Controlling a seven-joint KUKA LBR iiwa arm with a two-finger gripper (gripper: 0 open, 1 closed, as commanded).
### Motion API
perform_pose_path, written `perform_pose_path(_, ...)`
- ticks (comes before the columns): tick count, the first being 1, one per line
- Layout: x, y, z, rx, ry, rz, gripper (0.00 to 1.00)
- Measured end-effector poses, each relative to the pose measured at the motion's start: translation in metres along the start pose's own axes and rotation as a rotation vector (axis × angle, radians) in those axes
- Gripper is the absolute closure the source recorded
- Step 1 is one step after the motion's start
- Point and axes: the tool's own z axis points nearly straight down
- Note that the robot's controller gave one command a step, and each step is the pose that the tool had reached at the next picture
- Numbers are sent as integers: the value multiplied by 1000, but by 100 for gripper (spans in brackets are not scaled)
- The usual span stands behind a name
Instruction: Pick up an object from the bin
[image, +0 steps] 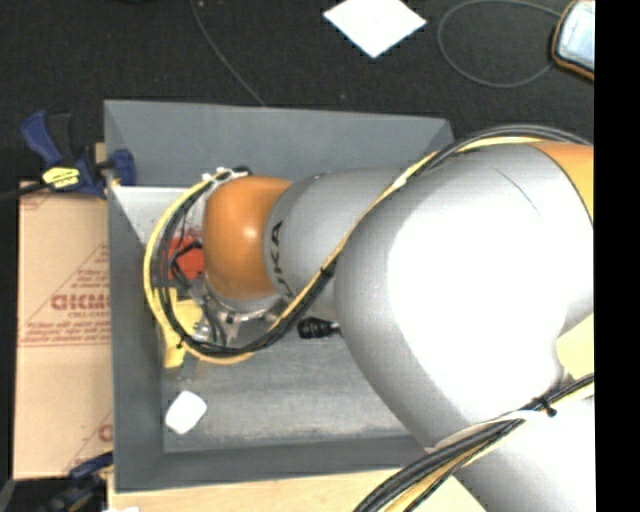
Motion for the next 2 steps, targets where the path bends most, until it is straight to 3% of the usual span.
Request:
perform_pose_path(1, -31, 24, -2, 17, 0, -53, 100)
perform_pose_path(2, -31, 24, -2, 17, -1, -54, 100)
